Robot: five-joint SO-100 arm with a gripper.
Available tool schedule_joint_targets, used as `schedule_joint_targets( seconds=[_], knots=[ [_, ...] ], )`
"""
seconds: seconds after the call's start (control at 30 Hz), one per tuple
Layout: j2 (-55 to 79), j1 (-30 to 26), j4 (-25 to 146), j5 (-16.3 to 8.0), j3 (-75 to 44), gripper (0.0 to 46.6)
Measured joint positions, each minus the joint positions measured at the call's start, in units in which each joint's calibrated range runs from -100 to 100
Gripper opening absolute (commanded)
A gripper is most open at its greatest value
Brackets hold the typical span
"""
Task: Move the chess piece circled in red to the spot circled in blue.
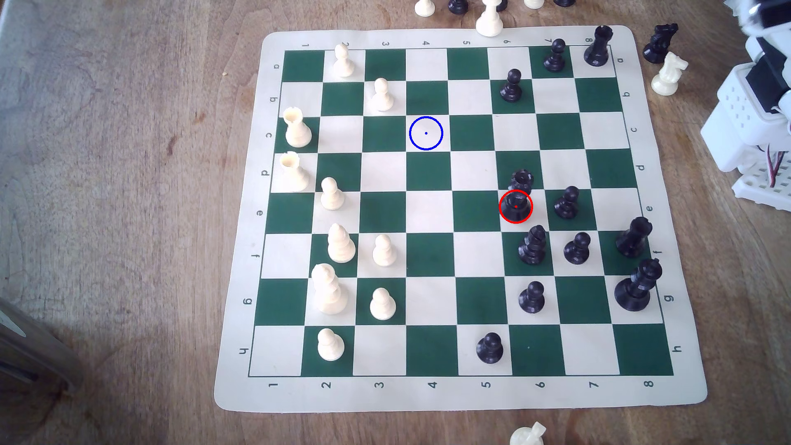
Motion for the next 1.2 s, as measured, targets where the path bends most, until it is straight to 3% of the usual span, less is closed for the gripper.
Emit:
schedule_joint_targets(
  seconds=[0.13,0.2,0.33,0.57,0.7,0.83,0.9,1.03,1.07,1.2],
  knots=[
    [0.42,0.29,31.87,-1.61,-10.3,0.2],
    [6.37,1.33,50.52,-4.59,-20.7,0.3],
    [14.58,3.02,68.92,-7.81,-35.7,0.3],
    [51.03,2.06,108.37,-8.94,-74.02,0.5],
    [69.29,1.47,114.66,-9.57,-83.6,3.6],
    [73.57,-0.37,115.78,-10.35,-85.04,10.3],
    [73.73,-1.33,115.38,-11.18,-85.04,11.1],
    [79.43,-1.99,117.29,-15.34,-90.1,12.3],
    [83.37,-1.4,118.8,-17.44,-93.81,12.4],
    [84.79,-0.44,119.04,-18.8,-92.27,12.0]
  ],
)
